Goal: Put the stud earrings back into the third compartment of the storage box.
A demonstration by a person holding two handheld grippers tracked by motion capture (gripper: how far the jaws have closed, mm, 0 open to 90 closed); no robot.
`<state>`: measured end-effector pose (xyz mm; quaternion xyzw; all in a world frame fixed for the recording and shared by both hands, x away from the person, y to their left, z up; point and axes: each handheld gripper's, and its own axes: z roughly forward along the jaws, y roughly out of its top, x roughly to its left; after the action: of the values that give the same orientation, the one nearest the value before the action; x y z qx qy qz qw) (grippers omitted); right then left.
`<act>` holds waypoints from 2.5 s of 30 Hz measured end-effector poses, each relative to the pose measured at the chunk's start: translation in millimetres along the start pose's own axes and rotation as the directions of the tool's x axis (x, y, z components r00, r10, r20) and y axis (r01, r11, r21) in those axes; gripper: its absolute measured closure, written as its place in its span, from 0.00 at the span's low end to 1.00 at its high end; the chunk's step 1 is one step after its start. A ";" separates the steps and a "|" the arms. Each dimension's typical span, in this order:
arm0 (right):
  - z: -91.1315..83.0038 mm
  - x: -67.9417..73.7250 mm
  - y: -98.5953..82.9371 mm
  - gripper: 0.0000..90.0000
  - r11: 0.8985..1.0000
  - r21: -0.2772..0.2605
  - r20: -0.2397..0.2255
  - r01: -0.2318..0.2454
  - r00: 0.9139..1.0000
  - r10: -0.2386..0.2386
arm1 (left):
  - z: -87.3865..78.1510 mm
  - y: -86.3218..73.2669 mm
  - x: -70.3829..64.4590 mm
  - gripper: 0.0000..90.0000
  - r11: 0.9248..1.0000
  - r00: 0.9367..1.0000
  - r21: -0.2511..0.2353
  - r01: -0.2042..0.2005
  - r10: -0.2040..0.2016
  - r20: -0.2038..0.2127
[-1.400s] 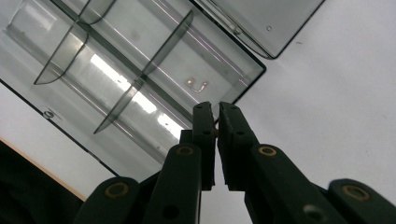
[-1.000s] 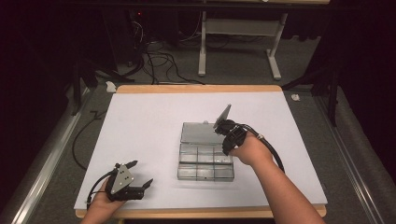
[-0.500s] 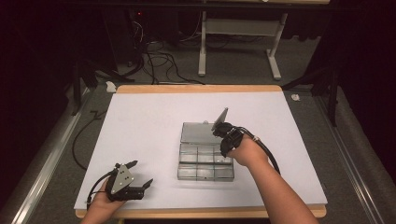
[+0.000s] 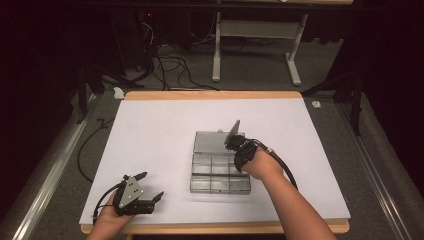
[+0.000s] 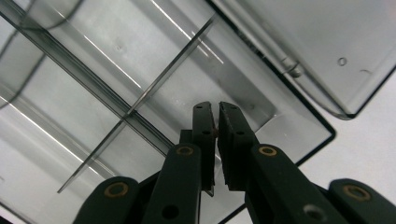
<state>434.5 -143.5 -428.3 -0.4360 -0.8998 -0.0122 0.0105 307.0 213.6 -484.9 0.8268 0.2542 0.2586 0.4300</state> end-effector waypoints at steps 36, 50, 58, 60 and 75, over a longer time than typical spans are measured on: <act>-48.7 -24.9 -44.7 0.70 0.984 -0.141 0.006 -0.108 0.994 0.110 | -1.2 -0.3 0.3 0.17 1.000 1.000 -0.005 -0.002 0.002 -0.002; -33.7 -53.0 -82.4 0.54 0.963 -0.186 0.000 -0.195 0.980 0.199 | -1.8 -0.6 0.1 0.17 1.000 1.000 -0.009 -0.006 0.005 -0.006; -21.5 -66.8 -106.2 0.48 0.950 -0.203 -0.013 -0.238 0.971 0.240 | -2.0 -0.7 0.2 0.17 1.000 1.000 -0.012 -0.005 0.005 -0.007; -20.0 -70.0 -112.8 0.47 0.944 -0.212 -0.014 -0.252 0.967 0.254 | -2.2 -0.7 0.4 0.17 1.000 1.000 -0.012 -0.005 0.005 -0.008; -9.5 -77.7 -139.7 0.40 0.916 -0.301 -0.036 -0.266 0.963 0.268 | -2.3 -0.8 0.2 0.17 1.000 1.000 -0.014 -0.004 0.004 -0.012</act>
<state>373.1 -291.4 -422.8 -0.5511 -0.8194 -0.1471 -0.0575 305.5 215.5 -484.3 0.8226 0.2533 0.2661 0.4340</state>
